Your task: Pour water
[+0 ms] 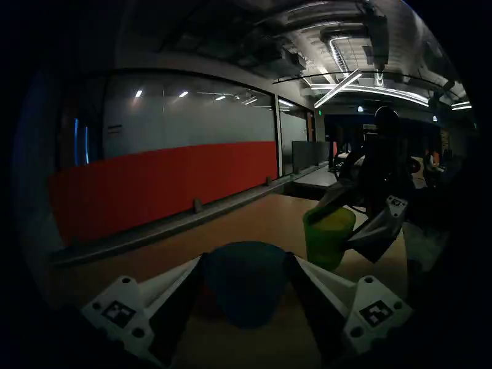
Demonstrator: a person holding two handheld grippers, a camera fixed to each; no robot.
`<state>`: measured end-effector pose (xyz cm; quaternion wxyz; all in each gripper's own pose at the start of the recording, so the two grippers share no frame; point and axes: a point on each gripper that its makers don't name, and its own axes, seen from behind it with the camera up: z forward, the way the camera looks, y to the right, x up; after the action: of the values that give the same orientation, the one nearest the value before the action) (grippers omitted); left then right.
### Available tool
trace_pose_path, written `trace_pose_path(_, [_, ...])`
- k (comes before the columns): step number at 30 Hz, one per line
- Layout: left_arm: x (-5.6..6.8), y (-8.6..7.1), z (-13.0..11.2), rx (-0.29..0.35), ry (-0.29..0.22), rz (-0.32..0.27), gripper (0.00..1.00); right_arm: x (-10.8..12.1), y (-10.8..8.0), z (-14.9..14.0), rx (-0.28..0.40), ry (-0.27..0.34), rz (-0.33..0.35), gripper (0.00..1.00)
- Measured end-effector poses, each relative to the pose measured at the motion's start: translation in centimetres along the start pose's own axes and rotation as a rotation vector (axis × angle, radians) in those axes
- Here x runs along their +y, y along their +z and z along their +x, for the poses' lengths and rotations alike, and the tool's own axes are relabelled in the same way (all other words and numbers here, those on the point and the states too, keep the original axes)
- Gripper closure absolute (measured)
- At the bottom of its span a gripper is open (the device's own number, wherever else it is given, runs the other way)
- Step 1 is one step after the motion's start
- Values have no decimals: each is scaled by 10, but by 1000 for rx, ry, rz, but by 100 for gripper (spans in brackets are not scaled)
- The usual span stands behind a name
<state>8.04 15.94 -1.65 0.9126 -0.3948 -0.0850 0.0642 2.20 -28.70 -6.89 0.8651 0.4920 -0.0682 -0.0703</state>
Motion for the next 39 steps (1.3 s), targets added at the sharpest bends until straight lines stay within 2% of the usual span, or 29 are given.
trace_pose_path(8, [9, 7, -30, -64, 25, -16, 8, -9, 4, -22, -59, 3, 32, 0])
trace_pose_path(21, [11, 16, -72, -149, 45, -31, 8, -16, 10, -70, -205, -10, 80, 0])
trace_pose_path(31, [16, 27, -105, -228, 47, -82, 8, -16, 12, -102, -333, -50, 121, 0])
trace_pose_path(39, [20, 31, -129, -284, 58, -122, 8, -16, 14, -124, -408, -60, 148, 0])
